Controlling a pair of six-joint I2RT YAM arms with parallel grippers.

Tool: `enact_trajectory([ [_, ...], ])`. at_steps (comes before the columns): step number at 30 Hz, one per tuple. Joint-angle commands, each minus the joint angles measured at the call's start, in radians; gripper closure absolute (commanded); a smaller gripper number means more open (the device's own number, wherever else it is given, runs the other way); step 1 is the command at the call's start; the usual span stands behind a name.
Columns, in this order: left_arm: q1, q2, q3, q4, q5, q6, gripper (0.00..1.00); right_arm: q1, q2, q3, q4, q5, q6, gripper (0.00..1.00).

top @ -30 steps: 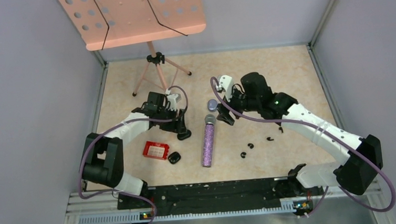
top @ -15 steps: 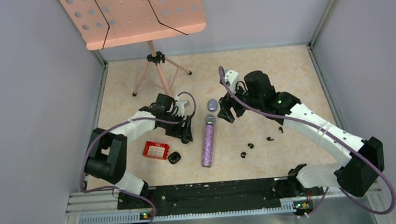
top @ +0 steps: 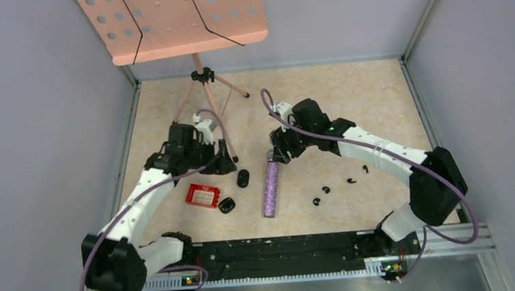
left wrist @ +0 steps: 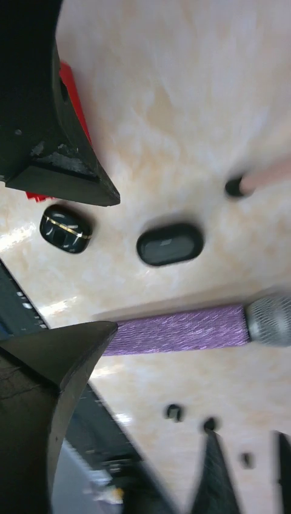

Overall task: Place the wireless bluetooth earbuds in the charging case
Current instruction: Pick up the charging case at the center of the board.

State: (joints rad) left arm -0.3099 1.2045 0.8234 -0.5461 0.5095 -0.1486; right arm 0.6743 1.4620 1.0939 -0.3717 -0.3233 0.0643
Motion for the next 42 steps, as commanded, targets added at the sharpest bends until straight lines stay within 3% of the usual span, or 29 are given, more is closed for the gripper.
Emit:
enact_trajectory([
  [1,0.049,-0.218,0.053,-0.078,-0.334,-0.228,0.24,0.096,0.103,0.12,0.051,0.048,0.052,0.43],
  [4,0.059,-0.285,0.056,-0.098,-0.526,-0.304,0.21,0.143,0.206,0.188,0.051,0.057,0.107,0.42],
  [13,0.196,-0.365,-0.003,-0.098,-0.617,-0.394,0.24,0.239,0.465,0.413,-0.074,0.181,0.168,0.37],
  [17,0.215,-0.375,-0.001,-0.094,-0.588,-0.42,0.24,0.278,0.527,0.459,-0.091,0.231,0.208,0.33],
  [22,0.231,-0.39,0.004,-0.084,-0.547,-0.445,0.25,0.315,0.582,0.522,-0.118,0.42,0.352,0.3],
  [32,0.254,-0.449,-0.001,-0.103,-0.514,-0.475,0.26,0.372,0.652,0.558,-0.173,0.556,0.461,0.3],
  [42,0.285,-0.468,-0.021,-0.1,-0.432,-0.529,0.27,0.4,0.668,0.507,-0.176,0.589,0.45,0.31],
])
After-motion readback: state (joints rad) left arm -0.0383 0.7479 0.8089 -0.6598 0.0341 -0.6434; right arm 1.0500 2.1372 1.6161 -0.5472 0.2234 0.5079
